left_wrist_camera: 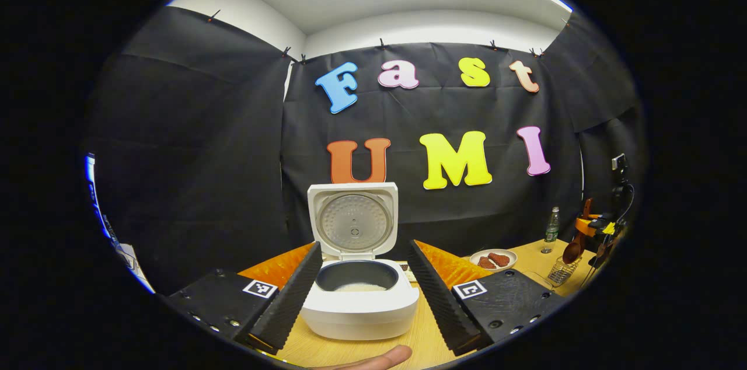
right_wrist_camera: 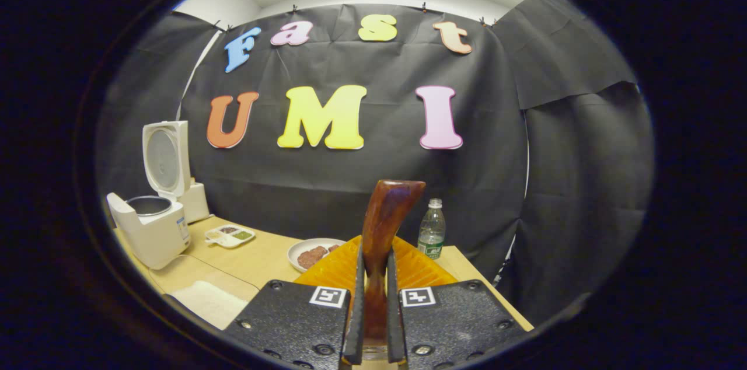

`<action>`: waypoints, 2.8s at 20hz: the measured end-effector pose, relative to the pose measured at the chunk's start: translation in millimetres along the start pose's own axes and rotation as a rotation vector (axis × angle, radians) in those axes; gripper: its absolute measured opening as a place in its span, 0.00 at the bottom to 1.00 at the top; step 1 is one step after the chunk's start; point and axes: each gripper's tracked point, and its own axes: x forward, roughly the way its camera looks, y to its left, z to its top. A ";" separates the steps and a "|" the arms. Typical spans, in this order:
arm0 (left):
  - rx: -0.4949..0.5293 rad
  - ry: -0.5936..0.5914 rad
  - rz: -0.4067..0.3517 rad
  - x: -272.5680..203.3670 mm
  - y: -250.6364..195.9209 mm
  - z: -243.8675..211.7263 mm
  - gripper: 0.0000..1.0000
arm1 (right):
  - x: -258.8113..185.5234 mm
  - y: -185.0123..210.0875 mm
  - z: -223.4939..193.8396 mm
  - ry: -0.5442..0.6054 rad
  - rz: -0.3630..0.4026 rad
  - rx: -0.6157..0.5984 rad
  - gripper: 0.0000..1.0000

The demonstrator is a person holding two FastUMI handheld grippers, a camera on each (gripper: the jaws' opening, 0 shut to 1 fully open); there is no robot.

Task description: Close the left gripper, press the button to open the rice cooker; take a wooden spoon from the chopstick holder with the right hand, scoop a spoonful of rice and pour it into the rice cooker, then put the wooden spoon back into the chopstick holder.

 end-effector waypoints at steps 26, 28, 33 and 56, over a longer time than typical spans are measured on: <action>-0.041 0.025 -0.062 203.6 37.2 71.3 0.95 | -120.1 -1.3 79.0 -0.076 -0.077 0.007 1.00; -0.040 -0.023 -0.032 225.0 53.9 91.1 0.95 | -126.1 3.2 75.5 -0.075 -0.053 0.045 1.00; -0.088 -0.012 0.000 283.0 63.2 92.4 0.94 | -136.4 -13.7 72.0 -0.080 -0.058 0.095 1.00; -0.032 0.265 0.015 287.1 70.3 6.4 0.96 | -194.6 -20.7 96.5 -0.289 -0.073 0.062 0.99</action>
